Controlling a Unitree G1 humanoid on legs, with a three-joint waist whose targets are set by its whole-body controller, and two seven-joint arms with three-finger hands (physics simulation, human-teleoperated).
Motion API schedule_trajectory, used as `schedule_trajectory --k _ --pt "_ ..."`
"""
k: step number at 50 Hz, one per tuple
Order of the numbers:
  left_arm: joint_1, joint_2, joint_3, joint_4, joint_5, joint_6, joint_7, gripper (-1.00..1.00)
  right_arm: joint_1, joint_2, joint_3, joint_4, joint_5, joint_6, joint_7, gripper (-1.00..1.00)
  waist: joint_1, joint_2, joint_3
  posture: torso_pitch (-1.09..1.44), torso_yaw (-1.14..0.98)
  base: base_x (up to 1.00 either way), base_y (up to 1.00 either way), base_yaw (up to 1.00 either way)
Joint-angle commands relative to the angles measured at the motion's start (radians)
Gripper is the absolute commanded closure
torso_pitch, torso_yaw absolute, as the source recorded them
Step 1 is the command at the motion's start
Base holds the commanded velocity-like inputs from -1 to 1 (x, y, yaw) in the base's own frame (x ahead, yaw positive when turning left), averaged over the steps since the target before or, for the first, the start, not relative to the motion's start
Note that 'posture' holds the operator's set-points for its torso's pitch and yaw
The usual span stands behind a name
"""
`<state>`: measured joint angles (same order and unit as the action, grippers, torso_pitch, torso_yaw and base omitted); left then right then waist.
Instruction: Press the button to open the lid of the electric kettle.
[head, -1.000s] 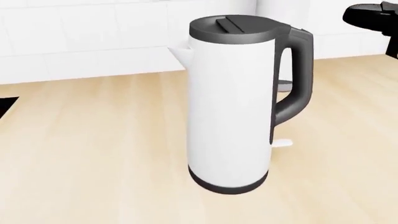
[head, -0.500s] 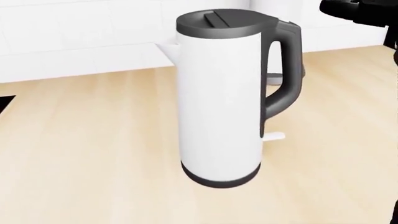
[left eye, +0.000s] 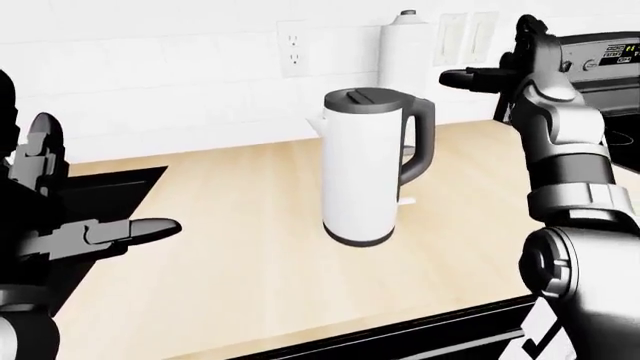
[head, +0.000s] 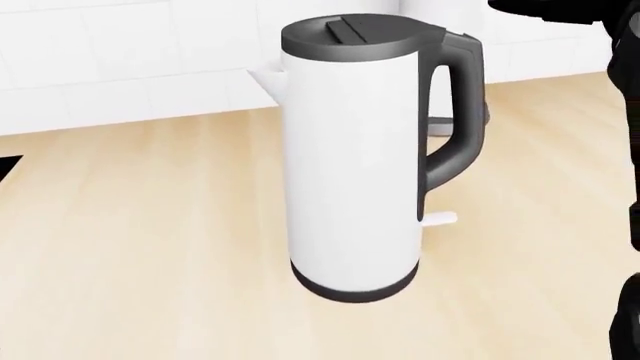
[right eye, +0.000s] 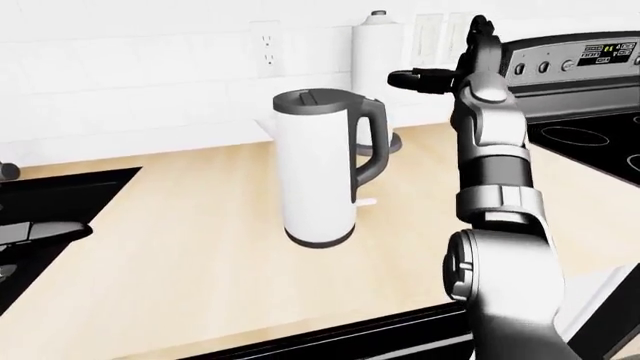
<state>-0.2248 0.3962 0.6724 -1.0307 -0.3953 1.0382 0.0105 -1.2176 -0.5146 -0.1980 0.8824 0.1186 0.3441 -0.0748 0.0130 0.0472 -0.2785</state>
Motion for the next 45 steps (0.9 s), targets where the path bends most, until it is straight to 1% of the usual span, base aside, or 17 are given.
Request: schedule_trajectory --k 1,13,24,32,45 --pt "-0.020 0.014 0.005 -0.012 0.002 -0.022 0.001 -1.00 -0.051 -0.007 0.000 -0.019 -0.007 -0.039 0.000 -1.00 0.000 -0.002 -0.007 -0.43 0.00 0.00 0.00 0.00" --pt "-0.025 0.016 0.005 -0.013 0.004 -0.014 -0.001 -1.00 -0.118 0.022 0.016 0.109 -0.041 -0.103 -0.003 -1.00 -0.001 0.002 -0.006 -0.43 0.00 0.00 0.00 0.00" --pt "-0.024 0.017 0.005 -0.013 0.006 -0.015 -0.002 -1.00 -0.163 0.035 0.018 0.213 -0.063 -0.153 -0.017 -1.00 0.000 0.004 -0.006 -0.43 0.00 0.00 0.00 0.00" --pt "-0.021 0.015 0.007 -0.010 0.011 -0.019 -0.009 -1.00 -0.161 0.049 0.022 0.244 -0.079 -0.179 -0.020 -1.00 0.001 0.004 -0.007 -0.43 0.00 0.00 0.00 0.00" --pt "-0.019 0.012 0.010 -0.011 0.011 -0.020 -0.012 -1.00 -0.177 0.049 0.017 0.257 -0.083 -0.174 -0.027 -1.00 0.002 0.005 -0.006 -0.43 0.00 0.00 0.00 0.00"
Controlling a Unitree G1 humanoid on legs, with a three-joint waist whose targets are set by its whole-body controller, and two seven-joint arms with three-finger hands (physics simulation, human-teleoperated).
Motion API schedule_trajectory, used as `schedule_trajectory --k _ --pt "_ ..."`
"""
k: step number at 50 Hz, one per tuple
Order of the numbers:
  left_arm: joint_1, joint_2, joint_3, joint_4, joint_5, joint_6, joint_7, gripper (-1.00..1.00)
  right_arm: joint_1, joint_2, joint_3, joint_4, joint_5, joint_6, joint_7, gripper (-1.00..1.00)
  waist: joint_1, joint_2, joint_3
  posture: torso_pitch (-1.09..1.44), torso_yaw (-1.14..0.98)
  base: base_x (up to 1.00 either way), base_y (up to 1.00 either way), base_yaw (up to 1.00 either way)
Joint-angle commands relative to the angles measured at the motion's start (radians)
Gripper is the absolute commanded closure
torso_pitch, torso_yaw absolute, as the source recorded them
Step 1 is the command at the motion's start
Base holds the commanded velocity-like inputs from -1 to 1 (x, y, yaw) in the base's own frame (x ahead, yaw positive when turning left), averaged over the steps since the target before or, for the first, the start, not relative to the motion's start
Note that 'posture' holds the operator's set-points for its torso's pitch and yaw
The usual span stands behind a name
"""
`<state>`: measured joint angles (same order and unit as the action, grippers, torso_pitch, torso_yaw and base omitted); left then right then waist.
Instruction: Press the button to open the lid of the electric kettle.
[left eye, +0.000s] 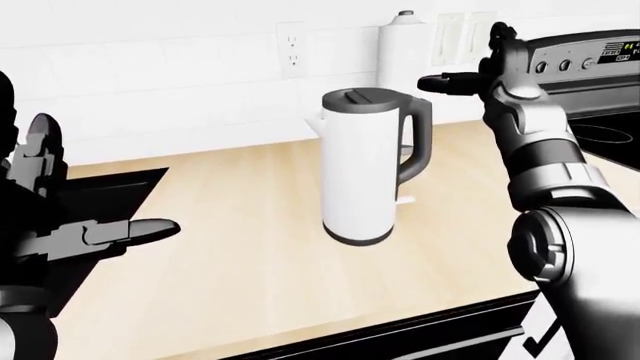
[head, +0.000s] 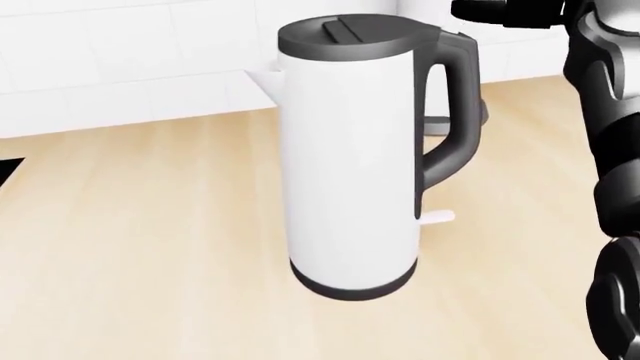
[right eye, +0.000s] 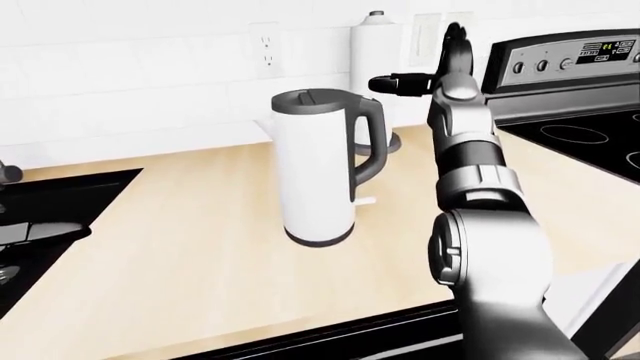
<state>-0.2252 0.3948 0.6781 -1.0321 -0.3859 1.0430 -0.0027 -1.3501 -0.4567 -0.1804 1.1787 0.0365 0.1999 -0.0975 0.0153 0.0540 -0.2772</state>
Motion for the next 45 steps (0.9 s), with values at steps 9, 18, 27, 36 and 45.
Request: schedule_trajectory --k 9,18,27,36,45 --pt "-0.021 0.016 0.011 -0.013 -0.004 -0.018 0.002 -1.00 -0.053 -0.004 0.005 -0.038 -0.014 -0.036 -0.036 -1.00 0.000 -0.001 -0.007 -0.43 0.00 0.00 0.00 0.00" --pt "-0.025 0.020 0.014 -0.013 -0.010 -0.014 0.005 -1.00 -0.043 0.000 0.005 -0.047 -0.014 -0.028 -0.034 -1.00 0.000 -0.002 -0.007 -0.43 0.00 0.00 0.00 0.00" --pt "-0.028 0.024 0.012 -0.011 -0.017 -0.013 0.012 -1.00 -0.056 0.004 -0.012 -0.044 0.020 -0.004 0.006 -1.00 -0.001 -0.001 -0.007 -0.43 0.00 0.00 0.00 0.00" --pt "-0.024 0.024 0.013 -0.010 -0.018 -0.016 0.013 -1.00 -0.063 0.001 -0.007 -0.044 0.051 0.023 0.040 -1.00 -0.002 -0.001 -0.007 -0.43 0.00 0.00 0.00 0.00" --pt "-0.020 0.022 0.012 -0.012 -0.018 -0.018 0.012 -1.00 -0.055 0.002 0.000 -0.047 0.047 0.024 0.054 -1.00 -0.002 -0.001 -0.007 -0.43 0.00 0.00 0.00 0.00"
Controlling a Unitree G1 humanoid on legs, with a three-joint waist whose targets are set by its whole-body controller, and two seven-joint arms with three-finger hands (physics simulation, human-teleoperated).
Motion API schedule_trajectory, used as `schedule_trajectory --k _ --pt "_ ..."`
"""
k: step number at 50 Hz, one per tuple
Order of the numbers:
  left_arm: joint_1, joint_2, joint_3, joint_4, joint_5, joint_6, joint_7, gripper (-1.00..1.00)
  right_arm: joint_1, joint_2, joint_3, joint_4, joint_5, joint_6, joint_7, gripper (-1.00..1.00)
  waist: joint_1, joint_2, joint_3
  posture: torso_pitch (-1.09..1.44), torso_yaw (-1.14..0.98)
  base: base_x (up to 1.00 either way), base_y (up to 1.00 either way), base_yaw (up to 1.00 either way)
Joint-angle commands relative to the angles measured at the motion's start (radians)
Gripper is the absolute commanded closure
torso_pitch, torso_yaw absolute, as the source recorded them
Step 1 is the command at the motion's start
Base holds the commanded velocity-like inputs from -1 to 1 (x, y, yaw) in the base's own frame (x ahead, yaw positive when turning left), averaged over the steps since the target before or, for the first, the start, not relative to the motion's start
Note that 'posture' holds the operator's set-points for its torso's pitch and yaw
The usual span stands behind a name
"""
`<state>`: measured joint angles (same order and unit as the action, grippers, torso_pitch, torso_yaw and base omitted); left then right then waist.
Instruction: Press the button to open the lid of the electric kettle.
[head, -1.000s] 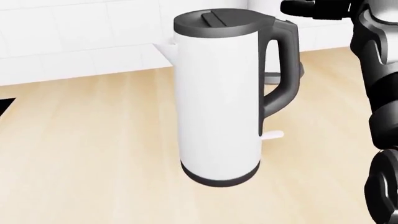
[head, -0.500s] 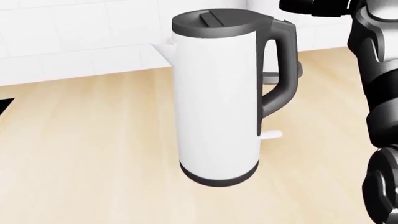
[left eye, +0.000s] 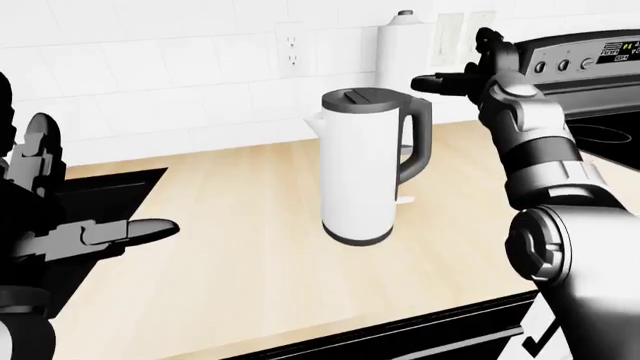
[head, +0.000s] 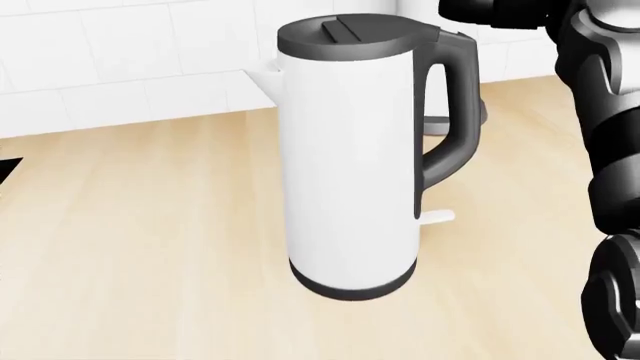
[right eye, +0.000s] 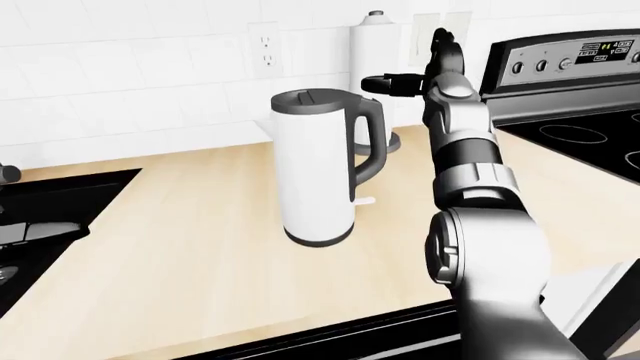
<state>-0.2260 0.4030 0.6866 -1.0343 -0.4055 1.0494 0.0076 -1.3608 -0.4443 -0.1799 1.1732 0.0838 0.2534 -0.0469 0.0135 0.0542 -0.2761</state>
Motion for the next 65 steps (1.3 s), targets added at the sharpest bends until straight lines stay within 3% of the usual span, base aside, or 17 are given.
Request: schedule_trajectory --k 1,35,65 --pt "-0.019 0.013 0.004 -0.010 0.002 -0.025 0.001 -1.00 -0.045 -0.011 -0.001 -0.041 0.000 -0.027 0.006 -1.00 0.000 -0.001 -0.008 -0.43 0.00 0.00 0.00 0.00" --pt "-0.026 0.027 0.013 -0.013 -0.022 -0.013 0.016 -1.00 -0.054 -0.024 -0.005 -0.040 0.039 0.063 0.148 -1.00 -0.002 0.001 -0.008 -0.43 0.00 0.00 0.00 0.00" --pt "-0.014 0.028 0.015 -0.013 -0.028 -0.022 0.018 -1.00 -0.018 -0.025 -0.007 -0.038 0.023 0.057 0.161 -1.00 0.000 0.000 -0.010 -0.43 0.00 0.00 0.00 0.00"
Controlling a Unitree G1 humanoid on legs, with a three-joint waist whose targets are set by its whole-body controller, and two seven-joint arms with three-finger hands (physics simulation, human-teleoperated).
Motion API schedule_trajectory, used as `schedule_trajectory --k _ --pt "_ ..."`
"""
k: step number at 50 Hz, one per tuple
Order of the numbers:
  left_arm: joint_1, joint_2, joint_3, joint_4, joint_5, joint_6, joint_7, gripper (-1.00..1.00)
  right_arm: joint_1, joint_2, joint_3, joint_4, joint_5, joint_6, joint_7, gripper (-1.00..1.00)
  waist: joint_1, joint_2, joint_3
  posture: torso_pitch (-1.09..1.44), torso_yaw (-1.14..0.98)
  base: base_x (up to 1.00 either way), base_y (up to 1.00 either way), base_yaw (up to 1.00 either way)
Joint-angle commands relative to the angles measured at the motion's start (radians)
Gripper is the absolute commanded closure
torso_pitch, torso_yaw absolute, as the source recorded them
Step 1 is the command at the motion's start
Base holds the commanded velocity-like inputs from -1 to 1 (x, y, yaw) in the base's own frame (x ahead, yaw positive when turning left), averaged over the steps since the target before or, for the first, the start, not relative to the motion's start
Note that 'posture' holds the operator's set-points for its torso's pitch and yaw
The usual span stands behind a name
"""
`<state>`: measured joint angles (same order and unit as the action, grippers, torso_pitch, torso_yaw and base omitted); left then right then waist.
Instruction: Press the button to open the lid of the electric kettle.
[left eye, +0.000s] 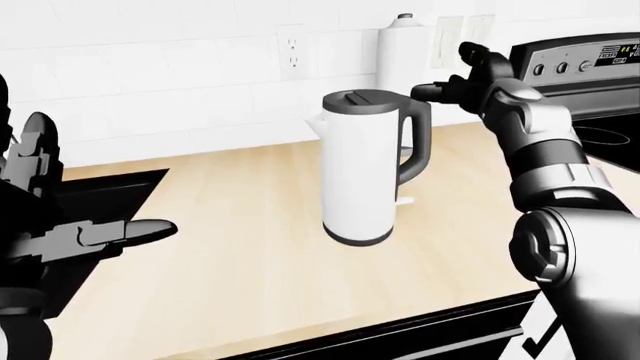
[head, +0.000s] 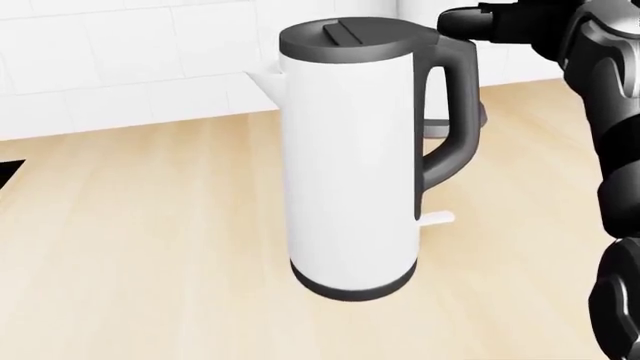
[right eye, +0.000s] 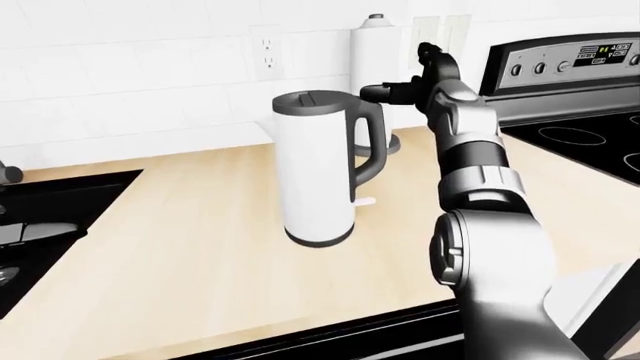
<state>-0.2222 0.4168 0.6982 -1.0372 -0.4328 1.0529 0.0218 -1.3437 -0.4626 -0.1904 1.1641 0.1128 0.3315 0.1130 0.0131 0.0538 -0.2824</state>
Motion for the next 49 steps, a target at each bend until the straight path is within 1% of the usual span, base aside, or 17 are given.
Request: schedule_trajectory --k 1,6,7,11,16,18,19,20,22,24,26,33,49 --pt "-0.018 0.014 0.004 -0.010 -0.002 -0.026 0.004 -1.00 -0.035 -0.006 0.003 -0.028 -0.006 -0.021 0.000 -1.00 0.000 0.000 -0.004 -0.43 0.00 0.00 0.00 0.00" --pt "-0.014 0.019 0.007 -0.010 -0.012 -0.028 0.011 -1.00 -0.019 -0.004 0.001 -0.026 -0.005 -0.024 -0.015 -1.00 0.000 0.001 -0.004 -0.43 0.00 0.00 0.00 0.00" --pt "-0.012 0.019 0.007 -0.010 -0.015 -0.030 0.012 -1.00 -0.010 -0.003 0.008 -0.019 -0.016 -0.019 -0.030 -1.00 0.000 0.001 -0.004 -0.43 0.00 0.00 0.00 0.00" --pt "-0.008 0.021 0.005 -0.010 -0.022 -0.034 0.019 -1.00 0.007 -0.001 0.002 -0.009 -0.019 -0.032 -0.048 -1.00 0.001 0.000 -0.006 -0.43 0.00 0.00 0.00 0.00" --pt "-0.007 0.025 0.010 -0.010 -0.030 -0.034 0.023 -1.00 0.024 0.002 -0.012 0.028 -0.020 -0.055 -0.166 -1.00 0.004 -0.003 -0.007 -0.43 0.00 0.00 0.00 0.00" --pt "-0.006 0.026 0.012 -0.010 -0.034 -0.034 0.025 -1.00 0.030 0.002 -0.008 0.035 -0.024 -0.045 -0.182 -1.00 0.005 -0.004 -0.006 -0.43 0.00 0.00 0.00 0.00" --pt "-0.006 0.028 0.013 -0.010 -0.037 -0.034 0.027 -1.00 0.040 0.007 0.001 0.040 -0.031 -0.019 -0.172 -1.00 0.006 -0.005 -0.007 -0.43 0.00 0.00 0.00 0.00" --pt "-0.006 0.030 0.013 -0.010 -0.041 -0.033 0.030 -1.00 0.042 0.011 -0.001 0.043 -0.030 0.002 -0.178 -1.00 0.007 -0.006 -0.007 -0.43 0.00 0.00 0.00 0.00" --pt "-0.007 0.036 0.016 -0.010 -0.053 -0.032 0.037 -1.00 0.059 0.026 0.028 0.066 -0.061 0.078 -0.132 -1.00 0.009 -0.009 -0.008 -0.43 0.00 0.00 0.00 0.00" --pt "-0.004 0.043 0.018 -0.010 -0.068 -0.034 0.048 -1.00 0.067 0.032 0.038 0.084 -0.090 0.121 -0.104 -1.00 0.010 -0.012 -0.009 -0.43 0.00 0.00 0.00 0.00" --pt "-0.002 0.046 0.019 -0.010 -0.076 -0.035 0.056 -1.00 0.076 0.033 0.036 0.099 -0.116 0.140 -0.102 -1.00 0.011 -0.013 -0.011 -0.43 0.00 0.00 0.00 0.00" --pt "0.003 0.056 0.021 -0.010 -0.096 -0.039 0.071 -1.00 0.093 0.049 0.021 0.097 -0.161 0.158 -0.113 -1.00 0.013 -0.016 -0.018 -0.43 0.00 0.00 0.00 0.00" --pt "0.017 0.071 0.024 -0.010 -0.125 -0.049 0.095 -1.00 0.089 0.052 0.019 0.101 -0.194 0.164 -0.104 -1.00 0.014 -0.016 -0.018 -0.43 0.00 0.00 0.00 0.00"
